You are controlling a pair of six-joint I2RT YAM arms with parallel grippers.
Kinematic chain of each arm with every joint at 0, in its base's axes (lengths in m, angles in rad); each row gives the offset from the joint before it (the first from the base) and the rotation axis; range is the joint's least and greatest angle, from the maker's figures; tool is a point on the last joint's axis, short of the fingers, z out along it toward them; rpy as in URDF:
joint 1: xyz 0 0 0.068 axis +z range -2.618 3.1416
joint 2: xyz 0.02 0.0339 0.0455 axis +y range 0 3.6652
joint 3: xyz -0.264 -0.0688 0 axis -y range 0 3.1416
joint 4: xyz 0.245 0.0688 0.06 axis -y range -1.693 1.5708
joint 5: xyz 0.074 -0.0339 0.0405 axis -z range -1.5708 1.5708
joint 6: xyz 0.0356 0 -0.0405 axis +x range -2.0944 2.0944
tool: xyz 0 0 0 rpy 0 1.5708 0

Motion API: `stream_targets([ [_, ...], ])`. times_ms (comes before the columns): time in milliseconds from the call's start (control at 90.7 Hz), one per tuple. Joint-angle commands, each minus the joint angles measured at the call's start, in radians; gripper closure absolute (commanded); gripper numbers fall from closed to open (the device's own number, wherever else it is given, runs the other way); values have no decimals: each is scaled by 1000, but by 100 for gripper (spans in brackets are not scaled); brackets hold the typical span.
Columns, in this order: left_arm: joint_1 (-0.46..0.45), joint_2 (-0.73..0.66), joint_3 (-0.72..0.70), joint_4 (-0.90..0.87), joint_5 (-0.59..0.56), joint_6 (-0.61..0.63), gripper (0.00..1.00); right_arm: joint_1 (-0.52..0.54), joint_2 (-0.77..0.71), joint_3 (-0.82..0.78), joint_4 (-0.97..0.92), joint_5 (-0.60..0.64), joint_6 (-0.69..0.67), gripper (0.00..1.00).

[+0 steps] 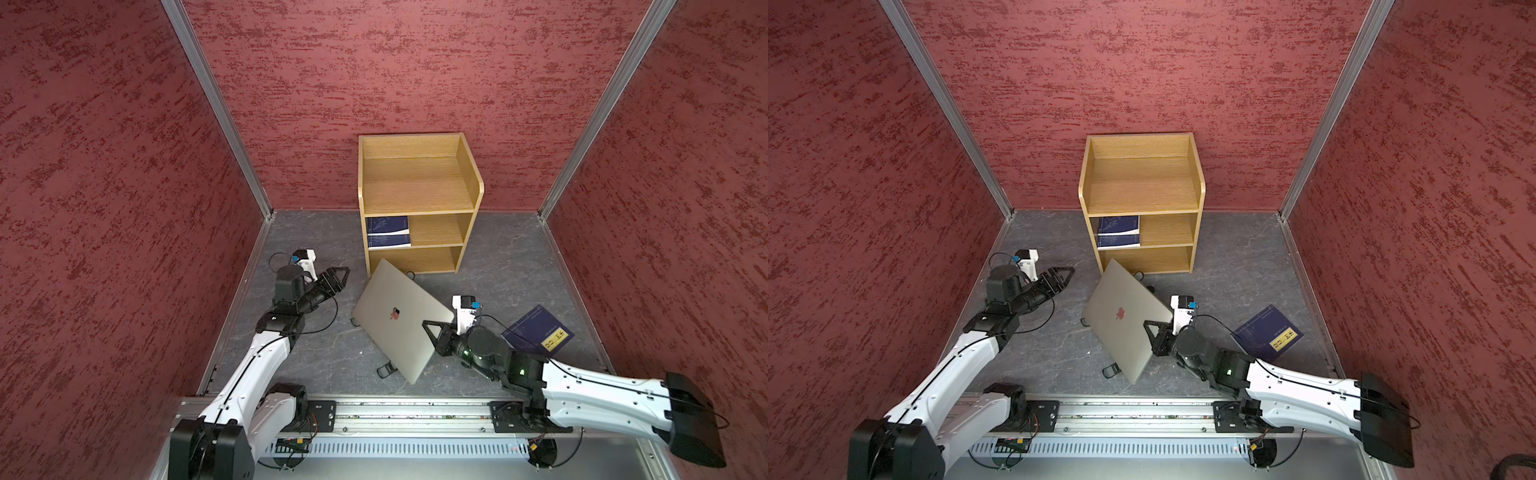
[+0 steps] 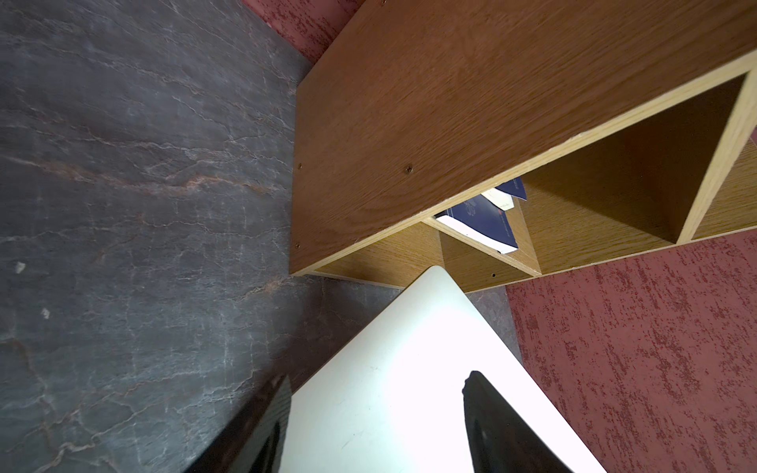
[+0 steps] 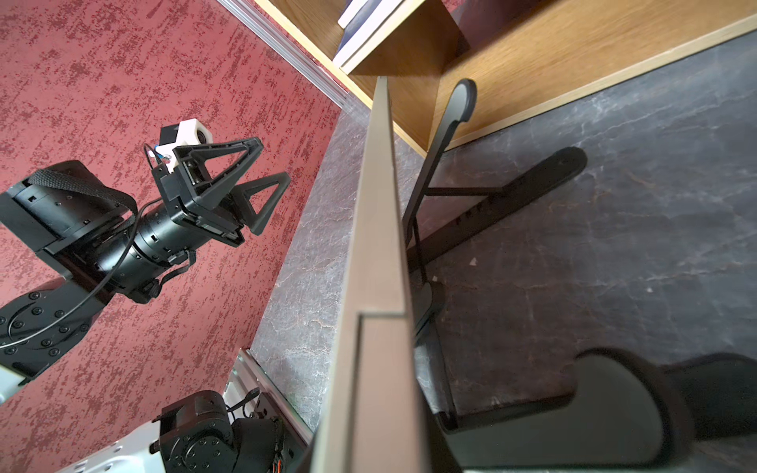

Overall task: Close the laptop lid and set it aside
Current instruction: Pick up the laptop from the computer stand.

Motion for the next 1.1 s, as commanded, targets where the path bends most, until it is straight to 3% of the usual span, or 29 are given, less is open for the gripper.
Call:
stream_targets([
  [0,6,-27,1,-40,-31,-11,30,4,-49,87,156,29,24,100],
  [617,24,-164,33,-192,-120,-40,27,4,-179,106,201,-21,68,100],
  [1091,35,-285,67,-285,-122,-82,26,4,-408,85,136,-43,78,100],
])
